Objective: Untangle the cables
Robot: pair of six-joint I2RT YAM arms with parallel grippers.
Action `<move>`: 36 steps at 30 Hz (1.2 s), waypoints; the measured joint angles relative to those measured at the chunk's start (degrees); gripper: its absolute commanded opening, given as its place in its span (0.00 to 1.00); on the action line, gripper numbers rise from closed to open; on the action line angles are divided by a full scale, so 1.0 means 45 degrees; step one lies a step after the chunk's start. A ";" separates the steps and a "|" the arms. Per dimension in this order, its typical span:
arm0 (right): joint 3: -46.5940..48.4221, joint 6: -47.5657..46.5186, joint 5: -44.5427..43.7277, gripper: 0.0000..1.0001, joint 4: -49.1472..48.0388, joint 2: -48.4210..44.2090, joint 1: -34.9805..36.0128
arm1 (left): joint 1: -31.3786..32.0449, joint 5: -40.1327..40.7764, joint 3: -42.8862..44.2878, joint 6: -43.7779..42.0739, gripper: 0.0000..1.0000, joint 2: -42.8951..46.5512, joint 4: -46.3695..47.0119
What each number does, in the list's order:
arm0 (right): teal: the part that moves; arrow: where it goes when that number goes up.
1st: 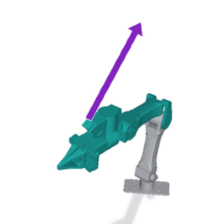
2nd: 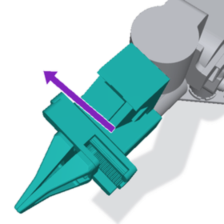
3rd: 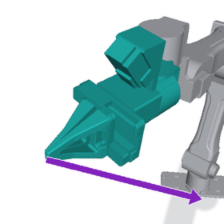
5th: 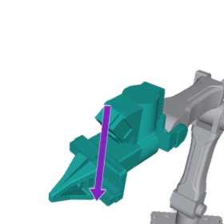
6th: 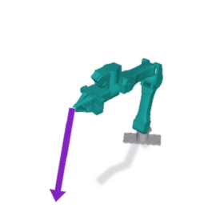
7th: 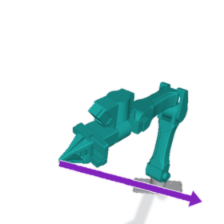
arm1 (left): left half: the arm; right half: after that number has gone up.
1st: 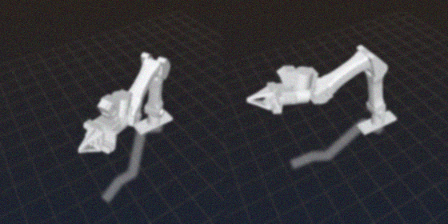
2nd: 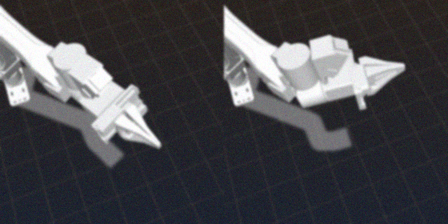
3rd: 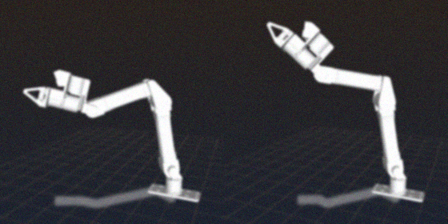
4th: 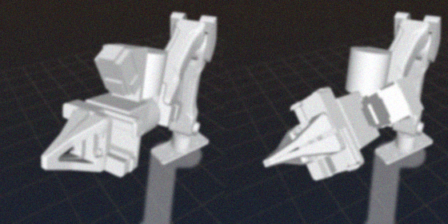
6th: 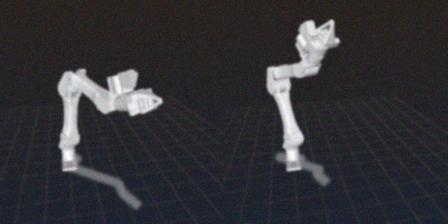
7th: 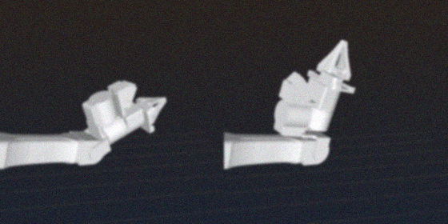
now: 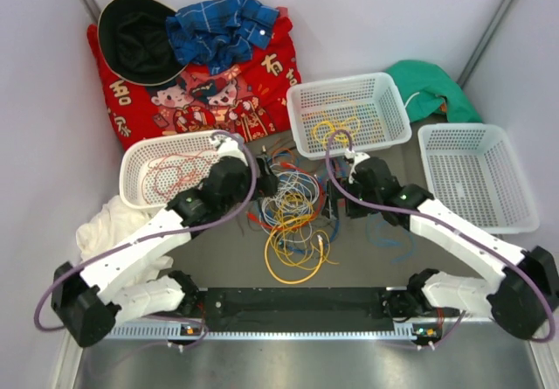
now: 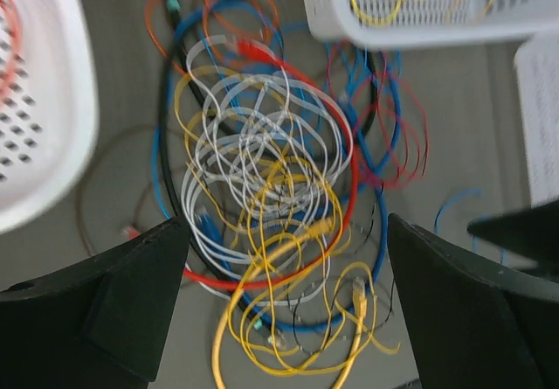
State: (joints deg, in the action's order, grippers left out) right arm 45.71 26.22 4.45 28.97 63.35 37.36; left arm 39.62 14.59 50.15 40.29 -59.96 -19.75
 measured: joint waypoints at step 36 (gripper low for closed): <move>0.4386 -0.0364 -0.2424 0.00 -0.2968 0.9442 0.1894 | 0.2472 0.2701 -0.1282 0.1841 0.99 0.2302 -0.1443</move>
State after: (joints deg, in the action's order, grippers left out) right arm 65.45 24.58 -6.46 15.62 105.84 45.89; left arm 50.74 26.74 44.38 48.58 -49.60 -26.24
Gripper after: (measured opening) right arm 0.018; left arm 0.989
